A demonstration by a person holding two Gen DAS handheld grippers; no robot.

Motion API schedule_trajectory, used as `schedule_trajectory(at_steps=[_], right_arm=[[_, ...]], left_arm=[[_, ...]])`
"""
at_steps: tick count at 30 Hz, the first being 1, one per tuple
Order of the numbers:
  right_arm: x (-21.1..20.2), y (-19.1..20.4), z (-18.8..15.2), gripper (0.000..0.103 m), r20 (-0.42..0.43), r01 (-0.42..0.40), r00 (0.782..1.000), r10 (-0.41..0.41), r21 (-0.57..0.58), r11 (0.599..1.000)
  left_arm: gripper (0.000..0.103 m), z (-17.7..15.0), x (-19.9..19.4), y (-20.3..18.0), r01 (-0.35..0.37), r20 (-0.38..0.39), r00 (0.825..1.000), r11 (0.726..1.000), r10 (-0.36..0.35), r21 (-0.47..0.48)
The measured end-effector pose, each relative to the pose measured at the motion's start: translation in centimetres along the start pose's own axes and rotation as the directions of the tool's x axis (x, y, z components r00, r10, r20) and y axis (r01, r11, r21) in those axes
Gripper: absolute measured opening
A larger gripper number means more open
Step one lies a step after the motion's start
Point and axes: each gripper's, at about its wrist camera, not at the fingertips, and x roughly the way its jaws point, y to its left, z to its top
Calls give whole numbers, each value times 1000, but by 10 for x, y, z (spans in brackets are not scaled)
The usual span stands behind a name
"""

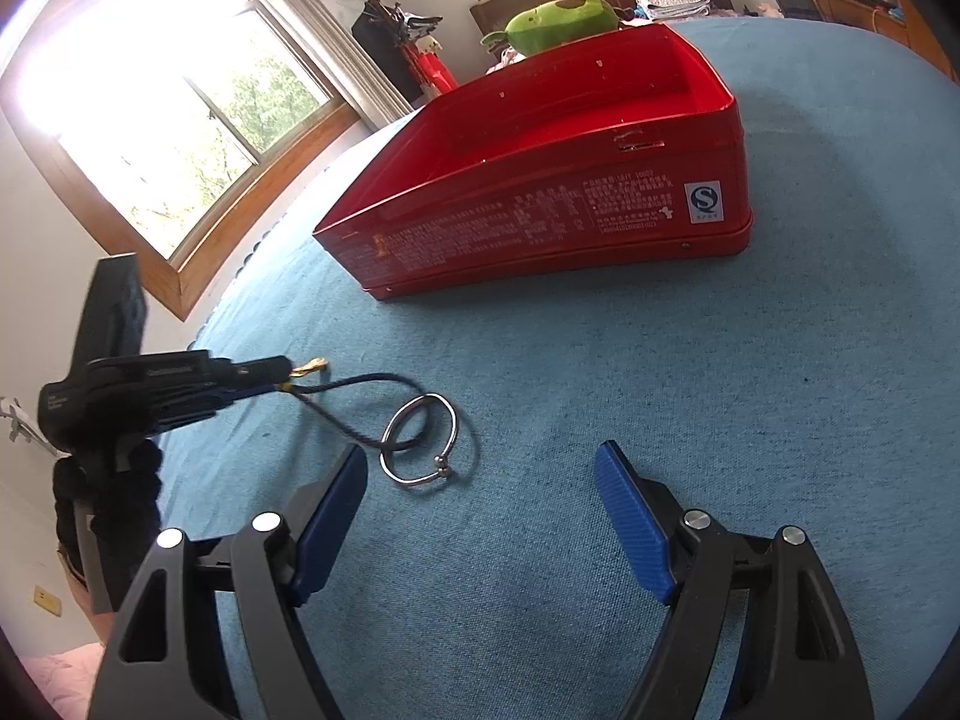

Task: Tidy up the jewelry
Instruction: 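Grasp the cord's white bead end with the left tool while the right grasps the metal ring, then lift the black cord with both tools and move it toward the tin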

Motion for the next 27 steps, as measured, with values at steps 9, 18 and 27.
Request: schedule_trajectory(at_steps=[9, 18, 27], right_arm=[[11, 15, 8, 61, -68, 51, 996, -54, -36, 998], [35, 39, 12, 34, -129, 140, 980, -152, -98, 985], [47, 54, 12, 5, -137, 175, 971, -194, -139, 975]], left_arm=[[13, -4, -14, 9, 43, 34, 999, 999, -43, 3], [13, -11, -25, 14, 107, 51, 993, 994, -109, 32], [13, -11, -33, 20, 152, 64, 986, 987, -154, 46]])
